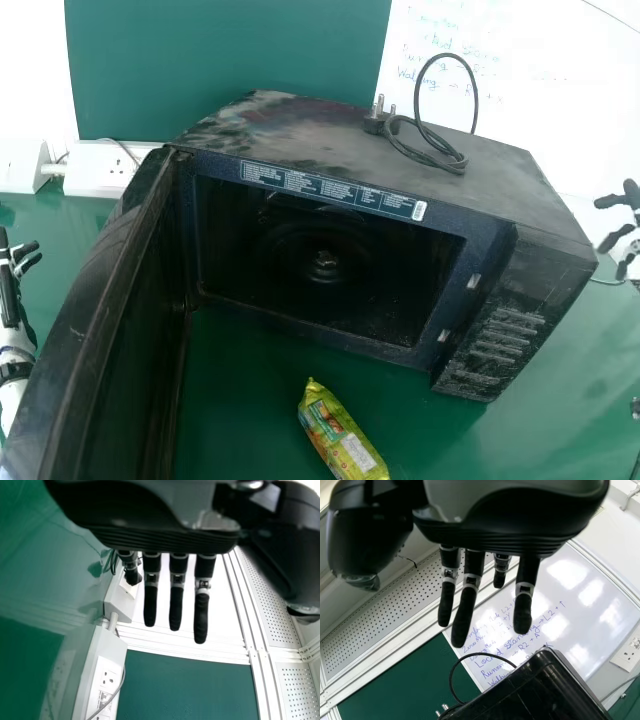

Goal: Put biscuit inside oven

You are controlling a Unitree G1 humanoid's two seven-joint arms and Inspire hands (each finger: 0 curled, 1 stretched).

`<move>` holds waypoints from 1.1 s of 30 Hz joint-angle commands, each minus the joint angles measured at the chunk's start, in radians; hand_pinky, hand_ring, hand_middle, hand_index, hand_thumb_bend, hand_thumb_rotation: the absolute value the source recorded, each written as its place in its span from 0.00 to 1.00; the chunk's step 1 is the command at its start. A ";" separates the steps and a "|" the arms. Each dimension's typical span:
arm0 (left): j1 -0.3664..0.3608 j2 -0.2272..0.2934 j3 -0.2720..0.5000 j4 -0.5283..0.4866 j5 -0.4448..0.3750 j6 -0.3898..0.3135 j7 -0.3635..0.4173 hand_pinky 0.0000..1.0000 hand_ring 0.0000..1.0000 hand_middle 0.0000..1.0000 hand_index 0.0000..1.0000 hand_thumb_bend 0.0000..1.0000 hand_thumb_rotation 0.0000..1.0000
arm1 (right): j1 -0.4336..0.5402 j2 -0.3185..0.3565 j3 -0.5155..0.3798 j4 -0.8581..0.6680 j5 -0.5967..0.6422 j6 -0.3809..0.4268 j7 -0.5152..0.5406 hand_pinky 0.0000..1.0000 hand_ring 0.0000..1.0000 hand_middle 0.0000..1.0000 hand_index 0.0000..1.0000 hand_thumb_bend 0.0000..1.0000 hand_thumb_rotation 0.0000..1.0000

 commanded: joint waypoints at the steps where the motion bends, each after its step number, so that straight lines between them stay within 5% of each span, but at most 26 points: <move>1: 0.009 0.008 0.005 -0.003 0.004 -0.002 -0.001 0.72 0.69 0.70 0.50 0.50 0.04 | 0.012 -0.018 0.000 -0.012 -0.004 -0.016 0.011 0.21 0.25 0.35 0.59 0.71 0.43; 15: 0.009 0.010 0.006 -0.003 0.010 -0.004 0.001 0.72 0.69 0.70 0.50 0.50 0.04 | 0.025 -0.023 -0.030 -0.013 0.050 -0.067 0.089 0.21 0.26 0.35 0.60 0.67 0.34; 19: 0.009 0.008 0.008 -0.003 0.002 -0.007 -0.003 0.72 0.69 0.70 0.50 0.50 0.04 | 0.030 -0.033 -0.046 0.010 0.102 -0.115 0.147 0.29 0.32 0.39 0.60 0.75 0.41; 23: 0.007 0.006 0.009 -0.003 -0.003 -0.006 -0.004 0.72 0.69 0.71 0.50 0.50 0.04 | 0.034 -0.040 -0.064 0.016 0.186 -0.106 0.199 0.24 0.33 0.41 0.61 0.78 0.44; 26: 0.007 0.009 0.007 -0.002 0.004 -0.004 0.000 0.72 0.69 0.70 0.50 0.50 0.04 | 0.043 -0.051 -0.066 0.045 0.206 -0.190 0.260 0.26 0.34 0.42 0.63 0.67 0.30; 28: 0.008 0.010 0.006 0.000 0.004 -0.006 -0.003 0.73 0.69 0.70 0.50 0.50 0.04 | 0.051 -0.063 -0.068 0.054 0.222 -0.205 0.291 0.24 0.30 0.39 0.64 0.70 0.20; 33: 0.007 0.011 0.008 0.004 0.004 -0.007 0.000 0.72 0.69 0.70 0.50 0.50 0.04 | 0.077 -0.088 -0.072 0.029 0.240 -0.181 0.317 0.30 0.33 0.40 0.65 0.74 0.28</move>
